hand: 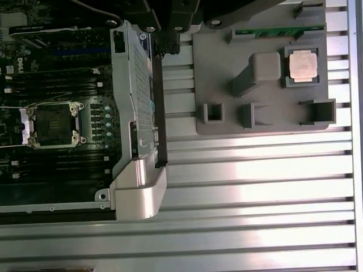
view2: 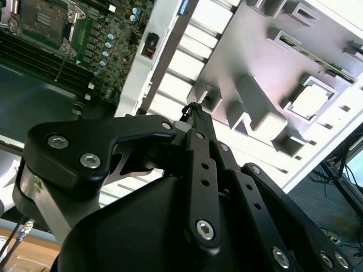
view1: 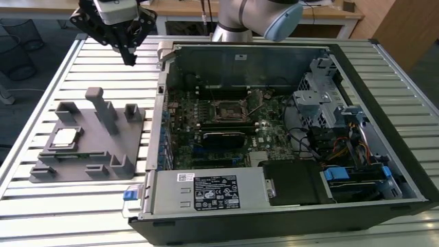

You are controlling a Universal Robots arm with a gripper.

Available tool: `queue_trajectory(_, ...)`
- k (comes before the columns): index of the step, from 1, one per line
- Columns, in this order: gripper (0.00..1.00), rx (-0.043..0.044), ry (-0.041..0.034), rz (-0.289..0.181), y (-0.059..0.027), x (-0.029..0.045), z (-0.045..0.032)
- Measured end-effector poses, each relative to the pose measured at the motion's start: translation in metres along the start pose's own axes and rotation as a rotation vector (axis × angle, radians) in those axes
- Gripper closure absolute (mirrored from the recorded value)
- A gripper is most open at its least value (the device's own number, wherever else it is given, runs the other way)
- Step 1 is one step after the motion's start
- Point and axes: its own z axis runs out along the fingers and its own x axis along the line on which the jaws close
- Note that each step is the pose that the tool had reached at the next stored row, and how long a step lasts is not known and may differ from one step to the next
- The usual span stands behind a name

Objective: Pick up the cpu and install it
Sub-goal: 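Reach for the cpu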

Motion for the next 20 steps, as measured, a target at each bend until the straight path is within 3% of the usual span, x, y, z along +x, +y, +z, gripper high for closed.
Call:
queue_trajectory(10,0.89,0.0000,0.0000,0.000,-0.0021,0.0358,0.0003)
queue_trajectory(20,0.89,0.0000,0.0005,0.000,-0.0039,0.0640,0.0007)
